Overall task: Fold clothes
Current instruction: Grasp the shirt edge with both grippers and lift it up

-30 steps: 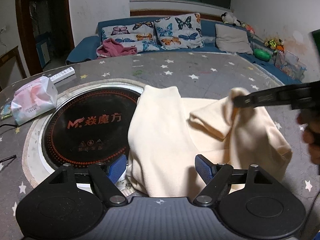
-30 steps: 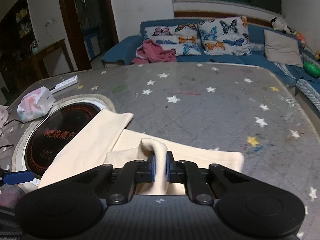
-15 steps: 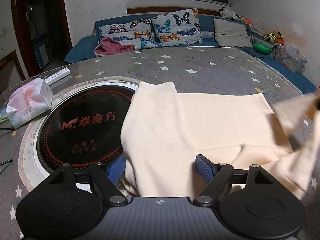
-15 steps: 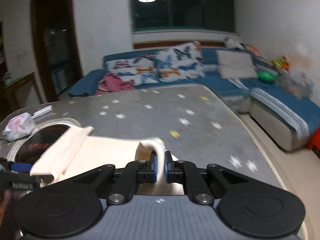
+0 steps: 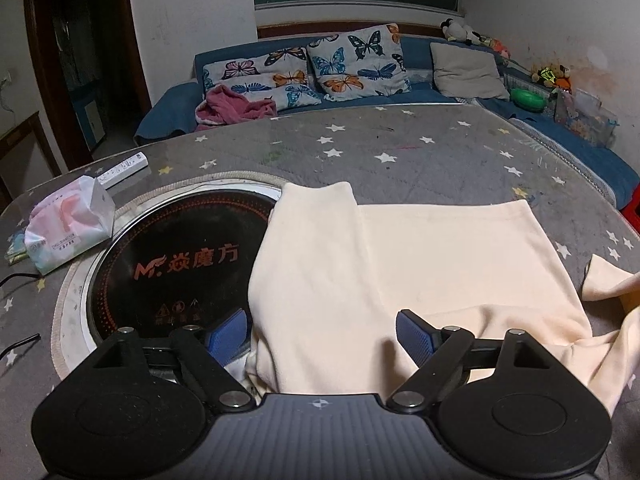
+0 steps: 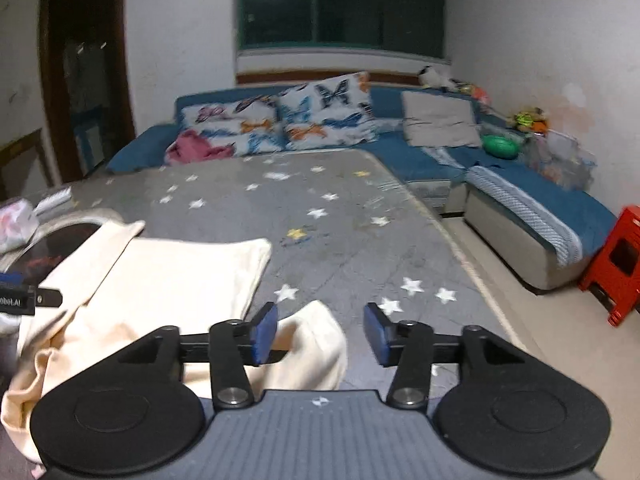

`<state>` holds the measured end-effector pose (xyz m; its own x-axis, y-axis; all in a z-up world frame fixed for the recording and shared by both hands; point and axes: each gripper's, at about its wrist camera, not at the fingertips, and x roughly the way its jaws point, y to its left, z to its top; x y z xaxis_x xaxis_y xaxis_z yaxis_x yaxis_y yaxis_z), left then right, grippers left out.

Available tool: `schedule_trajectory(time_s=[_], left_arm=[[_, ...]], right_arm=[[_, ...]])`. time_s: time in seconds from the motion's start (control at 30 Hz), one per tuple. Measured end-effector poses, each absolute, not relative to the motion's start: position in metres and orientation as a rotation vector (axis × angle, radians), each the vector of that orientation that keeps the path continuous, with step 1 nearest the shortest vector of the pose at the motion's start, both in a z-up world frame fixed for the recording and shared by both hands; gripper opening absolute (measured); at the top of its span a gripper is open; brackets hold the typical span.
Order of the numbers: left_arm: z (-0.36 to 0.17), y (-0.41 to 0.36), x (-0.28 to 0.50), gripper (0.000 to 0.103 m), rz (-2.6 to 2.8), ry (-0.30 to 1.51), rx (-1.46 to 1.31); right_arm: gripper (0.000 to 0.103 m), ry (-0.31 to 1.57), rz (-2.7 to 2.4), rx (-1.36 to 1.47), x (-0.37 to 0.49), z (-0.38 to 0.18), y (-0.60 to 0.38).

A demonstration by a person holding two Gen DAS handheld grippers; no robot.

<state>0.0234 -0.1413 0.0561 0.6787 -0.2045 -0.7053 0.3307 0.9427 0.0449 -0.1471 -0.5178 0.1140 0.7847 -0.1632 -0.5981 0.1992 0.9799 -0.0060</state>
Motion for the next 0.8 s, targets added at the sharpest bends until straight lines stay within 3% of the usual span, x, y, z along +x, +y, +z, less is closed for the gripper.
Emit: schedule_trajectory(time_s=[0.27, 0.43, 0.8], left_arm=[[0.064, -0.171, -0.011, 0.084, -0.467, 0.73, 0.213], [0.057, -0.197, -0.031, 0.084, -0.563, 0.725, 0.25], [0.029, -0.22, -0.073, 0.084, -0.701, 0.754, 0.368]], right_arm=[[0.065, 0.763, -0.236, 0.003, -0.139, 0.084, -0.52], [0.074, 0.704, -0.386, 0.092, -0.169, 0.084, -0.545], [0.08, 0.629, -0.506, 0.308, -0.211, 0.076, -0.584]])
